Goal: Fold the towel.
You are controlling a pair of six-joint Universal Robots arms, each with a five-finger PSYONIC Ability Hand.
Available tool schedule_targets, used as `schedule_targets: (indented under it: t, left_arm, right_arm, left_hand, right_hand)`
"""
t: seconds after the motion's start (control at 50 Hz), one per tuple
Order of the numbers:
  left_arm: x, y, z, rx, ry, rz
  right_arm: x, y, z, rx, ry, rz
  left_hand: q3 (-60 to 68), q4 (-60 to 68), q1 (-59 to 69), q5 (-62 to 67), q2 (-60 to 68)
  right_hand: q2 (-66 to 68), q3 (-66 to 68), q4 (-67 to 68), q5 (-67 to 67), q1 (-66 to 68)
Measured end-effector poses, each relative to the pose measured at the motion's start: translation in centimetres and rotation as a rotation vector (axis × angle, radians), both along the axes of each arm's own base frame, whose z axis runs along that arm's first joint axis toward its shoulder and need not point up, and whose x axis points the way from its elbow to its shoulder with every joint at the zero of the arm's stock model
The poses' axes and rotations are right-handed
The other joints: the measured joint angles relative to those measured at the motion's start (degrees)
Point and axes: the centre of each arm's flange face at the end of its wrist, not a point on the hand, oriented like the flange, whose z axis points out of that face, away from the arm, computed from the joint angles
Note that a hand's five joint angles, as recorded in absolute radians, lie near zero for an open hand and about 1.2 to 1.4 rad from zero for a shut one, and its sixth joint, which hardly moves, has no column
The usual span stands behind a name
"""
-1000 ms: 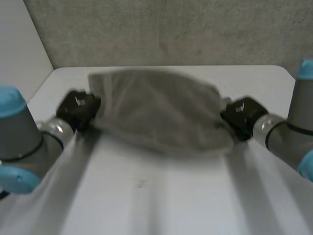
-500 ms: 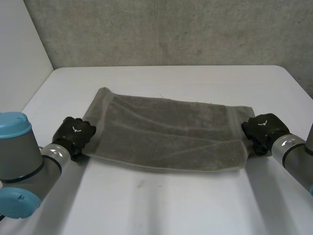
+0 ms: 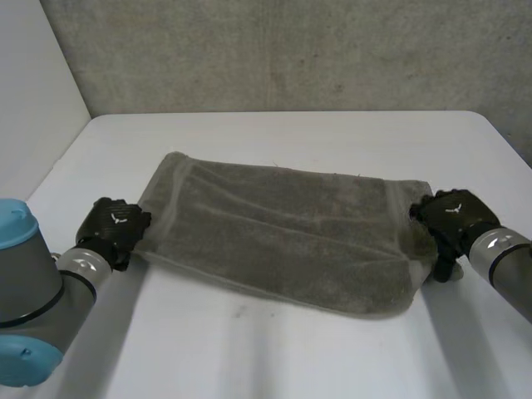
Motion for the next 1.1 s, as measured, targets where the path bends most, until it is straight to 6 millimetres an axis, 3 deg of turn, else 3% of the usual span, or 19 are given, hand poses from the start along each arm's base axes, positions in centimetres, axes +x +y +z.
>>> schedule_targets:
  t: [0.08,0.16,0.3,0.42,0.44,0.54,0.76,1.1]
  left_arm:
    - [0.2,0.3,0.7,-0.019,0.006,0.004]
    - [0.4,0.4,1.5,-0.039,0.015,0.011]
    - [0.9,0.2,2.6,-0.064,0.058,0.034]
    - [1.1,0.2,3.5,-0.072,0.121,0.055]
    - [1.1,0.3,4.1,-0.077,0.158,0.063]
    - [1.1,0.7,5.3,-0.078,0.223,0.071]
    - [0.9,1.4,7.1,-0.005,0.361,0.075]
    - [0.7,1.2,7.4,0.018,0.417,0.066]
  right_arm:
    - [-0.2,0.5,1.8,-0.041,-0.018,-0.013]
    - [-0.5,2.4,3.7,-0.068,-0.063,-0.025]
    - [-0.5,5.9,4.2,-0.048,-0.126,0.002]
    - [0.3,8.7,3.1,0.005,-0.161,0.076]
    - [0.9,10.1,2.4,0.036,-0.182,0.126]
    - [2.0,11.4,1.1,0.103,-0.228,0.18]
    - [4.0,12.0,-1.3,0.271,-0.331,0.202]
    - [7.6,12.4,-5.4,0.356,-0.358,0.276]
  left_hand:
    - [0.5,0.5,0.4,0.5,0.5]
    - [0.6,0.7,0.5,0.5,0.6]
    - [0.6,0.7,0.5,0.5,0.6]
    - [0.6,0.7,0.5,0.5,0.6]
    - [0.6,0.7,0.5,0.5,0.6]
    - [0.6,0.7,0.5,0.5,0.6]
    - [0.7,0.7,0.5,0.7,0.6]
    - [0.7,0.7,0.5,0.7,0.6]
  right_hand:
    - [-0.4,-0.7,-0.2,-0.5,-0.1]
    - [-0.4,-0.7,-0.2,-0.5,-0.1]
    - [-0.2,0.1,0.0,-0.3,-0.1]
    - [1.5,2.9,2.0,2.0,0.2]
    - [1.5,2.9,2.0,2.1,0.2]
    - [1.5,2.9,2.0,2.1,0.2]
    - [1.5,2.9,2.0,2.1,0.2]
    - [12.0,13.5,12.5,11.1,9.8]
